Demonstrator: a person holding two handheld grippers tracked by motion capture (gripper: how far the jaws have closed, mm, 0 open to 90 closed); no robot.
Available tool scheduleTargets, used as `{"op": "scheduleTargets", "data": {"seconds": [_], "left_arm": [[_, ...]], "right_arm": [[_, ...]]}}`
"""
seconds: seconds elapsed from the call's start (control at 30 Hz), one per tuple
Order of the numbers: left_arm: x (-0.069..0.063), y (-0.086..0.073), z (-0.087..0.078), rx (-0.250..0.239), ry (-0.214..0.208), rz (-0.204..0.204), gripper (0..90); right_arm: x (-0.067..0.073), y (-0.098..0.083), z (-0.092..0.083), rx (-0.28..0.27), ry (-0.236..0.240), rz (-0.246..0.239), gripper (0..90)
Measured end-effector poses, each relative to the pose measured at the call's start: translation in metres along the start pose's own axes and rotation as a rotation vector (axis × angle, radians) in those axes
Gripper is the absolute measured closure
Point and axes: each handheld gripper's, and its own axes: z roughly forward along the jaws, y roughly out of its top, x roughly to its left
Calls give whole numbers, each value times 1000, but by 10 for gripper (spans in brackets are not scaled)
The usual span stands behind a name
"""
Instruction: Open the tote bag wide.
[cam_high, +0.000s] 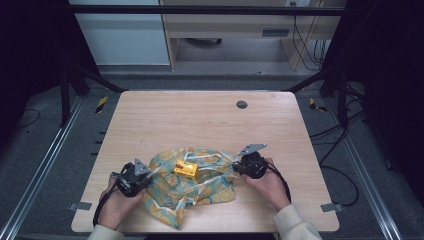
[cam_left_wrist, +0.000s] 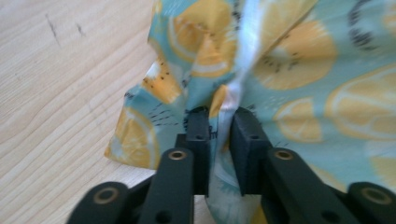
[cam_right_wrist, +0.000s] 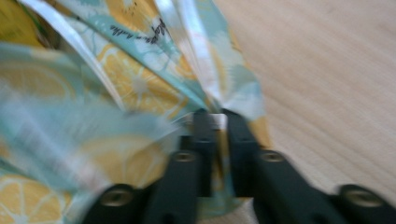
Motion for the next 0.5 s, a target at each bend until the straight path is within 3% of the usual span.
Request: {"op": "scheduleTargets", "data": {"seconds": [0.07,0.23,0.33,0.5], "left_arm": [[0,3,-6,-72,5,-33,614],[-4,10,-16,-217,1,-58,414],[-4,13,-22,-290,18,-71,318],[7,10,-30,-343,70,-103,215]], "right_arm": [[0,2,-8,-42,-8,13,564],[4,9,-33,-140,-26,11,341],[5,11,-45,-184,-41,1,251],[-5,6,-62,-224,-97,47,181]]}}
